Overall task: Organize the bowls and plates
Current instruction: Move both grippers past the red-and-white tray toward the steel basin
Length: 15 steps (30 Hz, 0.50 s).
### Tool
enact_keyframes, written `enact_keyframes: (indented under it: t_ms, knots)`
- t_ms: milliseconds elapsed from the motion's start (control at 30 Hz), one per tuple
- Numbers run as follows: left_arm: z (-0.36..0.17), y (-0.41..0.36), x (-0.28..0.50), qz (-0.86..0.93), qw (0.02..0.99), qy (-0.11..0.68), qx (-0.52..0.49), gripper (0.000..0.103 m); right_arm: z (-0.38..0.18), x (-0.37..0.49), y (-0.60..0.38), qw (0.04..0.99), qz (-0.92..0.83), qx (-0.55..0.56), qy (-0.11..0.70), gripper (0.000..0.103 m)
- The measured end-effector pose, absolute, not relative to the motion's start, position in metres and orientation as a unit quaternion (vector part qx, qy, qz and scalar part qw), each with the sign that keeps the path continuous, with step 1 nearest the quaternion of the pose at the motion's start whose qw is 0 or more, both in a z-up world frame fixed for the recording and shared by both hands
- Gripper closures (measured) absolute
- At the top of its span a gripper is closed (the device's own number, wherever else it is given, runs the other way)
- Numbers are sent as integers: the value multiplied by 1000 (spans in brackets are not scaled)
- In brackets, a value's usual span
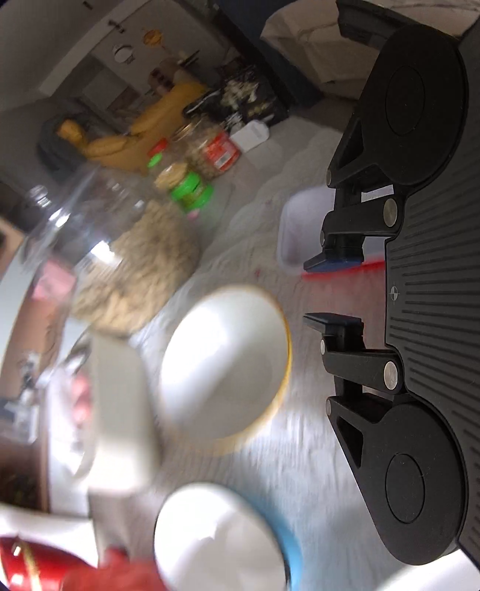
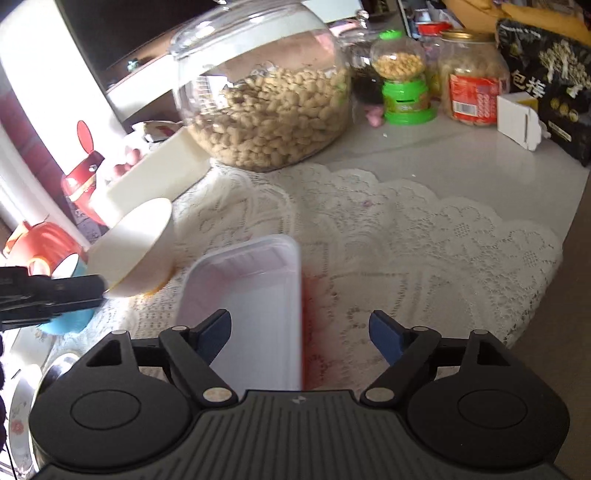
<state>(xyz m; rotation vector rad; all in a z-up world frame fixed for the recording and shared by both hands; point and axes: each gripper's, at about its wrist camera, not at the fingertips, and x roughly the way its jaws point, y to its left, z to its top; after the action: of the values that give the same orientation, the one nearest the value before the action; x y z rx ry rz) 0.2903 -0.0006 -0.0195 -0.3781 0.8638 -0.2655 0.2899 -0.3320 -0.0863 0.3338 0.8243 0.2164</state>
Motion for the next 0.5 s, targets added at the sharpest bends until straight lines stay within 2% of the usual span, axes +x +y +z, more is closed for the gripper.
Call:
enact_keyframes:
  t_ms: [233,333,500]
  knots:
    - [-22,83,226,-11,884,434,-176,76,-46,278,-287,912,187,136,339,13]
    - [-35,98,216,-13,874,449,-187,76,-46,277,-255,879,251,156,375,11]
    - [-55,104,213,-51,865,464,-183,76,-70,255,-201,843,275,115,447,11]
